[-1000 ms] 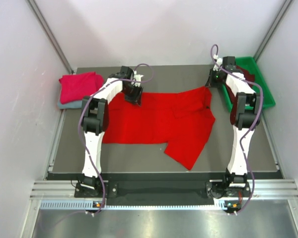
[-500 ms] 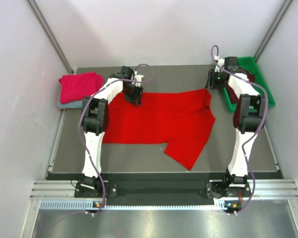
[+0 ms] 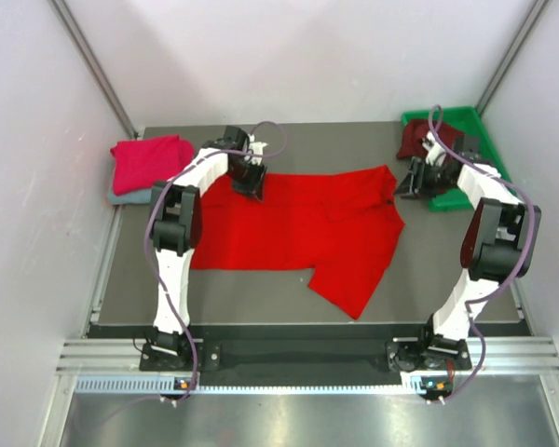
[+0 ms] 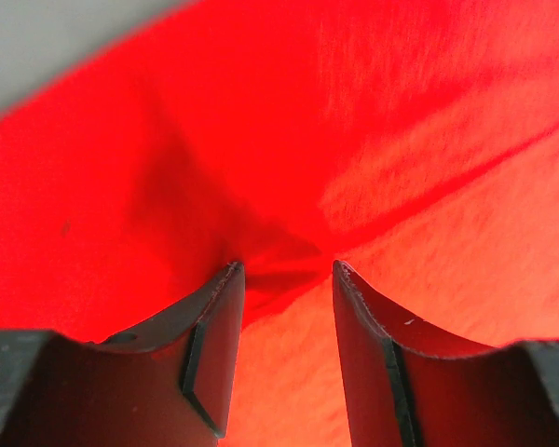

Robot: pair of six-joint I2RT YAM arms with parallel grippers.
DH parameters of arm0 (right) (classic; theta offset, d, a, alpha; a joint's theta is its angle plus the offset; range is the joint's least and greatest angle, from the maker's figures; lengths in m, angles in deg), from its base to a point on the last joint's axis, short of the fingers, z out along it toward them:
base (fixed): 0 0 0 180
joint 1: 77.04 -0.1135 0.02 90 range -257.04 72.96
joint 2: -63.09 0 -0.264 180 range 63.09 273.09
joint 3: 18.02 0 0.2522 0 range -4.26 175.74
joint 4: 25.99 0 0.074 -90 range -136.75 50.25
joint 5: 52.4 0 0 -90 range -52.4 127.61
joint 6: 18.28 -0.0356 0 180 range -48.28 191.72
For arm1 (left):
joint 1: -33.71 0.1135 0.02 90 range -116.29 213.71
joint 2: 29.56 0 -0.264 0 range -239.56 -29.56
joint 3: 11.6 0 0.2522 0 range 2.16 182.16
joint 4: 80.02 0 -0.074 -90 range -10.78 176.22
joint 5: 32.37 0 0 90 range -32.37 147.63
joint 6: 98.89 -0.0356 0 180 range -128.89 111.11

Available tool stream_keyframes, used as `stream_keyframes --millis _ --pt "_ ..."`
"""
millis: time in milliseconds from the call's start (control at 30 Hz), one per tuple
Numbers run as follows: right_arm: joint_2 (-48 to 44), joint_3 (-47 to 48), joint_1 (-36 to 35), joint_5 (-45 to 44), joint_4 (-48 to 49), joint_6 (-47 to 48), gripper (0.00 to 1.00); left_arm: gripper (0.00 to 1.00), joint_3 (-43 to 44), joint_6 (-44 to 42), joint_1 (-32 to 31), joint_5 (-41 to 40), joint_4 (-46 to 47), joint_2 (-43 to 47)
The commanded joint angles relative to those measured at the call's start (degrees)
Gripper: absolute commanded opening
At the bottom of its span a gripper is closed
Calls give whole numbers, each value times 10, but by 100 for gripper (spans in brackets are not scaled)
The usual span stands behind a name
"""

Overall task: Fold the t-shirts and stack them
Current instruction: Fold the tshirt

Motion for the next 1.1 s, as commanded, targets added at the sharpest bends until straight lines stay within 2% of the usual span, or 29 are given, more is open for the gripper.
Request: stream_keyframes --millis 0,400,567,1067 --pt "19 -10 18 74 -17 21 41 49 -50 -25 8 -24 -35 42" --pt "53 -18 24 145 -3 71 40 49 -165 -64 1 -86 -46 132" --pt "72 -19 18 151 43 52 40 49 -168 -71 1 -101 -47 135" --pt "148 56 -17 174 67 70 42 49 -158 -83 -12 -133 -48 119"
